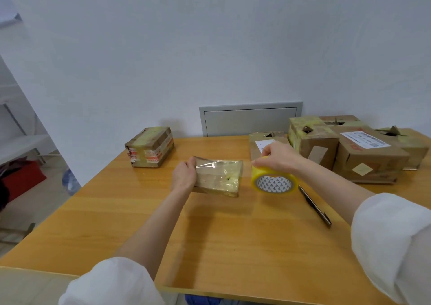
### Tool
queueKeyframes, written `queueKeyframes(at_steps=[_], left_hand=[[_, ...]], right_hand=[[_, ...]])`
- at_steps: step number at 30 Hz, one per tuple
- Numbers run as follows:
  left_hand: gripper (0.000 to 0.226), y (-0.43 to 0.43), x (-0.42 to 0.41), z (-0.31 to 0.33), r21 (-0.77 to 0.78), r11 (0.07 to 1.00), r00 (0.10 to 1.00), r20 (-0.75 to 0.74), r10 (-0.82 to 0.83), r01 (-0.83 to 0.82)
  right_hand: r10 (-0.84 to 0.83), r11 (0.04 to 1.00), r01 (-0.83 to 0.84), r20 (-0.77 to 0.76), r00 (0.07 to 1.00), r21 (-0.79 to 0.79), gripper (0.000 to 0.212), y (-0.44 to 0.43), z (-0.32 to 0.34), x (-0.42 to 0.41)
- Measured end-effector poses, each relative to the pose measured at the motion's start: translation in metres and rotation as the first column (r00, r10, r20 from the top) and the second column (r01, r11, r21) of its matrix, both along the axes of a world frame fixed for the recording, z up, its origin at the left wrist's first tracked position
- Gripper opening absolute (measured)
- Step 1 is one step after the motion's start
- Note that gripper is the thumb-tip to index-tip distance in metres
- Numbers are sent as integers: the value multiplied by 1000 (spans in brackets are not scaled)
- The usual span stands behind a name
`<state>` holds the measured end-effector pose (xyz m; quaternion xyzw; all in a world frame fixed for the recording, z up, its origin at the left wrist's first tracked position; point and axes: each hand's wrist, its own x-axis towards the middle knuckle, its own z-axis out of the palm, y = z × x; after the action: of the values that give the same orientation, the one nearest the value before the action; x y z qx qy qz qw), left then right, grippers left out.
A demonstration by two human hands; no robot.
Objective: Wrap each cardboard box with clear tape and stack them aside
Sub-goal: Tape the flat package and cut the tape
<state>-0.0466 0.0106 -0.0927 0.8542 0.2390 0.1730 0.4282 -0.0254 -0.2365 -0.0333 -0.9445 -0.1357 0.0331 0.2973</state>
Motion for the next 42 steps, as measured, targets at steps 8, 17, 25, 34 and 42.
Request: queueKeyframes(at_steps=[8, 17, 25, 34, 42], left_hand=[[51, -6, -7, -9, -36, 999, 997, -62, -35, 32], [54, -19, -19, -22, 138, 964, 948, -256, -187, 228], [67, -68, -51, 12, 136, 785, 789, -241, -566, 604], [69, -76, -59, 1, 619, 629, 882, -299, -365, 470], [37, -65, -35, 64, 241, 924, 937, 113, -330, 297]], right_hand=[[29, 992, -24, -42, 999, 122, 35, 14, -18, -6], [2, 985, 10, -69, 998, 174, 38, 25, -31, -8], [-9, 978, 29, -93, 996, 208, 39, 22, -33, -2], [51, 967, -20, -117, 992, 253, 29, 28, -27, -5], [106, 779, -81, -2, 994, 622, 31, 10, 33, 2]])
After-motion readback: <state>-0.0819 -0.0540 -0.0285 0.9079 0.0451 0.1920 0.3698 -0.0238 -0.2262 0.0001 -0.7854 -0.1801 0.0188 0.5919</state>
